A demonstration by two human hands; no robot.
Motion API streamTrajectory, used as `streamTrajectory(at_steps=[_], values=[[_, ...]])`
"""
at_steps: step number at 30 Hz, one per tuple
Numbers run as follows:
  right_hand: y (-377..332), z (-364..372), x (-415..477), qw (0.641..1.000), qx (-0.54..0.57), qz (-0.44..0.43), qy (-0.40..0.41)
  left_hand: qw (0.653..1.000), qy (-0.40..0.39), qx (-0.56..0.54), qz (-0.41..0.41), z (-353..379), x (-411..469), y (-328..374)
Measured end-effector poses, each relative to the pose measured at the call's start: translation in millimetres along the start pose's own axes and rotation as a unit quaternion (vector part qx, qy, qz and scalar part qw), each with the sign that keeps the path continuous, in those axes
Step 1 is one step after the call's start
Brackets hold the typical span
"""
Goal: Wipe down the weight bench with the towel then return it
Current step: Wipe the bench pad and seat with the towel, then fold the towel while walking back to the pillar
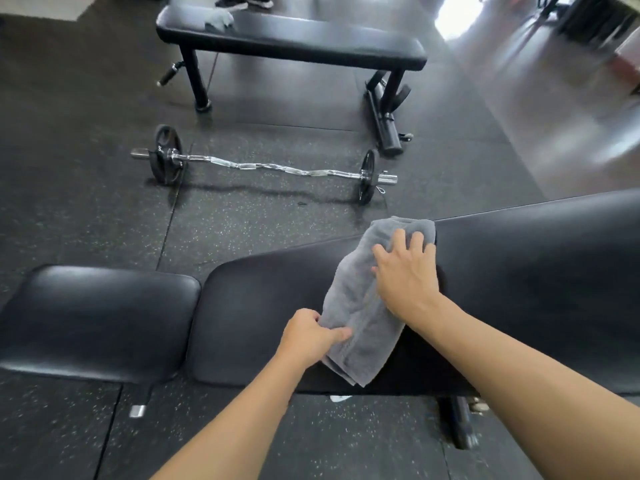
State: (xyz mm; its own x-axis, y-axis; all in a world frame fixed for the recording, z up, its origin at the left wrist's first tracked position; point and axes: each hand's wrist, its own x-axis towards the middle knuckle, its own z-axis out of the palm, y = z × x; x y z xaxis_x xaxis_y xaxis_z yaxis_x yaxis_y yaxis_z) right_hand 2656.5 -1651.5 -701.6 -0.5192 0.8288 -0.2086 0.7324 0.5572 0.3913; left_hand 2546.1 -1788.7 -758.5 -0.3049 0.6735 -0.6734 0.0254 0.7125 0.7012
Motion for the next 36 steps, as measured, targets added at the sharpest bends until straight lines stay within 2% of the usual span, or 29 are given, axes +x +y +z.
streamTrajectory(at_steps=[2, 5, 8, 11, 14, 16, 18, 21, 24, 29, 32, 34, 36], values=[[16, -3, 16, 0.998, 0.059, -0.01, -0.024, 1.0, -0.005, 0.011, -0.026, 2, 2, 13], [38, -12, 39, 0.981, 0.184, 0.03, -0.056, 0.995, -0.008, -0.049, -0.09, 5, 2, 24], [59, -15, 49, 0.973, 0.219, 0.045, -0.052, 0.988, -0.016, -0.074, -0.137, 7, -6, 30], [71, -14, 48, 0.972, 0.228, 0.043, -0.04, 0.99, 0.037, -0.078, -0.109, -3, -21, 48], [83, -10, 30, 0.941, 0.318, 0.083, -0.081, 0.994, 0.096, -0.047, -0.017, -17, -38, 85], [100, -14, 12, 0.89, 0.423, 0.137, -0.104, 0.989, 0.13, 0.001, 0.067, -26, -52, 123], [126, -31, -6, 0.812, 0.545, 0.179, -0.111, 0.977, 0.153, 0.04, 0.147, -36, -69, 165], [181, -75, -37, 0.705, 0.679, 0.198, -0.054, 0.954, 0.157, 0.051, 0.252, -44, -99, 234], [242, -133, -71, 0.616, 0.763, 0.196, 0.0, 0.935, 0.147, 0.041, 0.321, -41, -132, 299], [335, -218, -140, 0.513, 0.829, 0.198, 0.099, 0.921, 0.127, -0.041, 0.366, -23, -206, 390], [380, -252, -191, 0.445, 0.867, 0.191, 0.119, 0.914, 0.087, -0.092, 0.385, -1, -258, 432], [405, -265, -224, 0.406, 0.887, 0.174, 0.133, 0.904, 0.072, -0.092, 0.411, 19, -290, 453], [429, -271, -255, 0.386, 0.895, 0.167, 0.151, 0.894, 0.065, -0.072, 0.437, 42, -321, 470]])
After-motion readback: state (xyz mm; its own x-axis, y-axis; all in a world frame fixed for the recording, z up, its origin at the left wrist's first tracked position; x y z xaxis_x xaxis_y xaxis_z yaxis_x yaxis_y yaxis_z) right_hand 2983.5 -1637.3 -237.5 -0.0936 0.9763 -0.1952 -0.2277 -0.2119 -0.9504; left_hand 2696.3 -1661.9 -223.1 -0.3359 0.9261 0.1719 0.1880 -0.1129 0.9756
